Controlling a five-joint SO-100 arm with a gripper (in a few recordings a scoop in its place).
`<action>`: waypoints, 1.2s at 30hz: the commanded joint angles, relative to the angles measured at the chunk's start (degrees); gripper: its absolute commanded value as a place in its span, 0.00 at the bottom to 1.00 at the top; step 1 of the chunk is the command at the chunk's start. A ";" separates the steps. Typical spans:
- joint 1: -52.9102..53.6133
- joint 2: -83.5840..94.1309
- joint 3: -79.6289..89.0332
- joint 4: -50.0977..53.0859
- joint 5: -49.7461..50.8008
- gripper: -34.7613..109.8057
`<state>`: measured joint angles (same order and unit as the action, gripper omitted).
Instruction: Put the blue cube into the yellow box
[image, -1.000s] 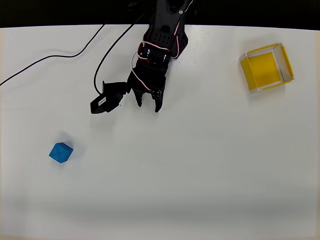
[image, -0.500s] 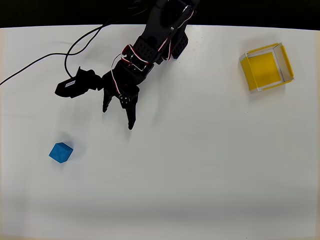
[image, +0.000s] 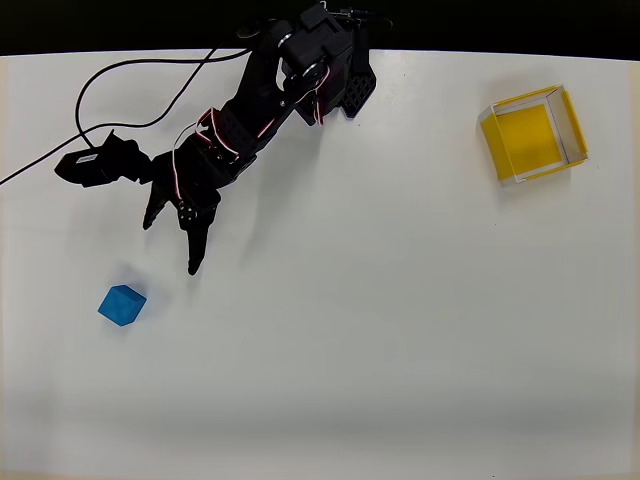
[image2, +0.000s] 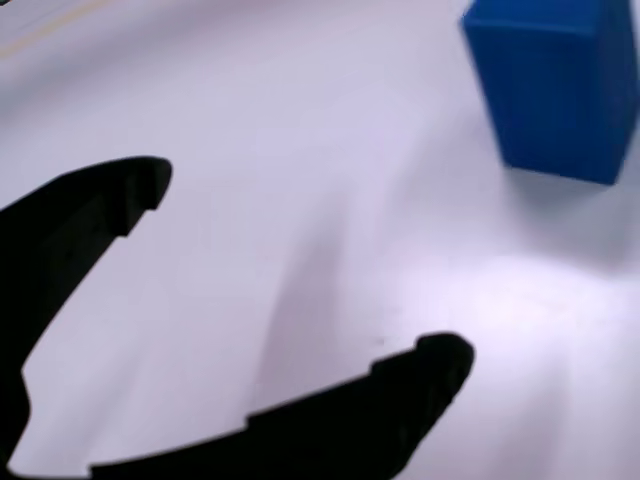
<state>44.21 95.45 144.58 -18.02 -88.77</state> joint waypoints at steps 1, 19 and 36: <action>1.41 -2.20 -10.81 -3.08 -0.62 0.60; 1.67 -26.89 -38.85 -3.34 -2.20 0.60; -0.09 -40.52 -59.15 -1.67 -2.20 0.60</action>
<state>44.12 51.77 92.72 -18.63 -90.18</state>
